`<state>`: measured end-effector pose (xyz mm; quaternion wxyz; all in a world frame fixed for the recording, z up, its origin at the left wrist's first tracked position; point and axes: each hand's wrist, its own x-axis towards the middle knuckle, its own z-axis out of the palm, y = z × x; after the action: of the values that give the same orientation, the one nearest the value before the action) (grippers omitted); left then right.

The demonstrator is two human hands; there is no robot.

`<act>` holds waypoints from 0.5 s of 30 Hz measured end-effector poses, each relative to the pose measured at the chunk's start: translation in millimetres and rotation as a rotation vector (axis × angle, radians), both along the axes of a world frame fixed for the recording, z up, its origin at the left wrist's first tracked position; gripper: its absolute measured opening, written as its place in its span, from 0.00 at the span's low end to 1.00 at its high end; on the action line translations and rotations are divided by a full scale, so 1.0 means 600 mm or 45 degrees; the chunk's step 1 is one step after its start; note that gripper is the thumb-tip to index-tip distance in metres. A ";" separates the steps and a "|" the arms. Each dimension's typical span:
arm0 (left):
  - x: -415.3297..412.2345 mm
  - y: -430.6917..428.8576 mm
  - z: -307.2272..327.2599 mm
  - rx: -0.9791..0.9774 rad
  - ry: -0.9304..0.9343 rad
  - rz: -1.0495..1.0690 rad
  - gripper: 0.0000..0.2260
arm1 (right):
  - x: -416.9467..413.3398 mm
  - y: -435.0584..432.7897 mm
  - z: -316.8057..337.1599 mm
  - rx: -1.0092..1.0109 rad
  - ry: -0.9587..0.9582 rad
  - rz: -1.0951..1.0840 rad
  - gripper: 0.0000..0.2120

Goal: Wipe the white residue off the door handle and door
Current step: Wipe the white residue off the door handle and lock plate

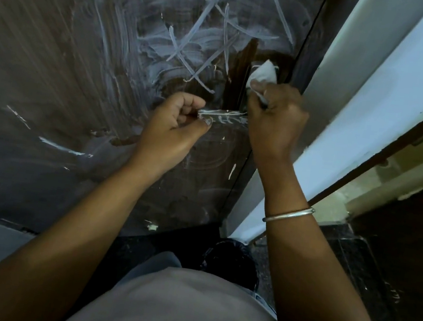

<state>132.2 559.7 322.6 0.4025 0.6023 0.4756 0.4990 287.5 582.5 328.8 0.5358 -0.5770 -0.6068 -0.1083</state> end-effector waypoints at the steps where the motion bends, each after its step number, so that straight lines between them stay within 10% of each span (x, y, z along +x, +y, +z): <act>1: 0.001 0.000 0.001 0.003 0.008 -0.004 0.09 | 0.004 -0.002 -0.002 -0.036 0.027 0.002 0.04; 15: 0.011 0.002 -0.003 -0.019 0.009 0.039 0.10 | -0.005 -0.006 0.006 -0.218 0.161 -0.115 0.07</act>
<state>138.6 561.2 320.9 0.3976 0.5936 0.4901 0.4993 284.7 579.1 332.2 0.5163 -0.6531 -0.5523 -0.0434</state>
